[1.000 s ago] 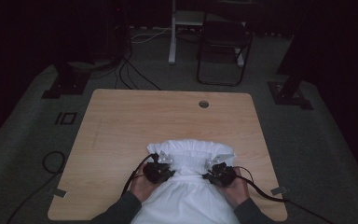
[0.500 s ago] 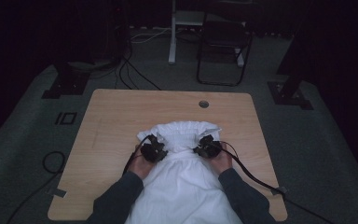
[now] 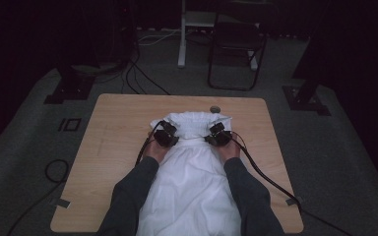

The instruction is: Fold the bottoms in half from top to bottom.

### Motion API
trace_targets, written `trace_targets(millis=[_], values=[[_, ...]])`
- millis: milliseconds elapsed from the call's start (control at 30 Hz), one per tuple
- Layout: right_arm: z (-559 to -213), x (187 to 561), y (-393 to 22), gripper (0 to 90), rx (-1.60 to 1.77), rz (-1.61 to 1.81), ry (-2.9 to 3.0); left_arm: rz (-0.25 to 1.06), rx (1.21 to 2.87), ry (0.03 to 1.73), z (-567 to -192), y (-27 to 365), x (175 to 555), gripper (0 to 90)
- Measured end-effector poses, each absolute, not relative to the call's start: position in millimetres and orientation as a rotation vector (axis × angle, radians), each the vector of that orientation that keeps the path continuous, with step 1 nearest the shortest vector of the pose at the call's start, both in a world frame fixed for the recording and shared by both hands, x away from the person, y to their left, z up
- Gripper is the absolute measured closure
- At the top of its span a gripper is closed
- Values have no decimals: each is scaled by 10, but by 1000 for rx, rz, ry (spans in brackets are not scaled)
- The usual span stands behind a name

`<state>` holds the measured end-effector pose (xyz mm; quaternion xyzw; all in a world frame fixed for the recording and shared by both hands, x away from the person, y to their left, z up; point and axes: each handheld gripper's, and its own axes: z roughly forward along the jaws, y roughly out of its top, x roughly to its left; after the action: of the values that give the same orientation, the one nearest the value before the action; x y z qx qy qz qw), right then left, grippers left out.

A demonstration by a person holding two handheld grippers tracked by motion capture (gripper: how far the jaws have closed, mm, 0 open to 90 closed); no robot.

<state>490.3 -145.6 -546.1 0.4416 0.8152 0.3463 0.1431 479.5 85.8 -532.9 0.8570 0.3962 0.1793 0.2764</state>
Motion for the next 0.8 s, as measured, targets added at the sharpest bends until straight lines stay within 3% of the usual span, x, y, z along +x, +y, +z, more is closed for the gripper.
trace_targets(millis=[267,567,700,800], values=[[-5347,4805,-1595,837,1228,1174,2334,417,2201,1038,-5080,998,4674,842],[-4643,4222,-1813,840,1050,1383,2248,374,2008,866,-4382,1162,3995,841],[-4528,3801,-1858,840,949,1356,2300,328,2033,789,-4388,1191,3569,838],[-4637,3572,-1857,839,919,1296,2373,290,2114,771,-4609,1158,3339,835]])
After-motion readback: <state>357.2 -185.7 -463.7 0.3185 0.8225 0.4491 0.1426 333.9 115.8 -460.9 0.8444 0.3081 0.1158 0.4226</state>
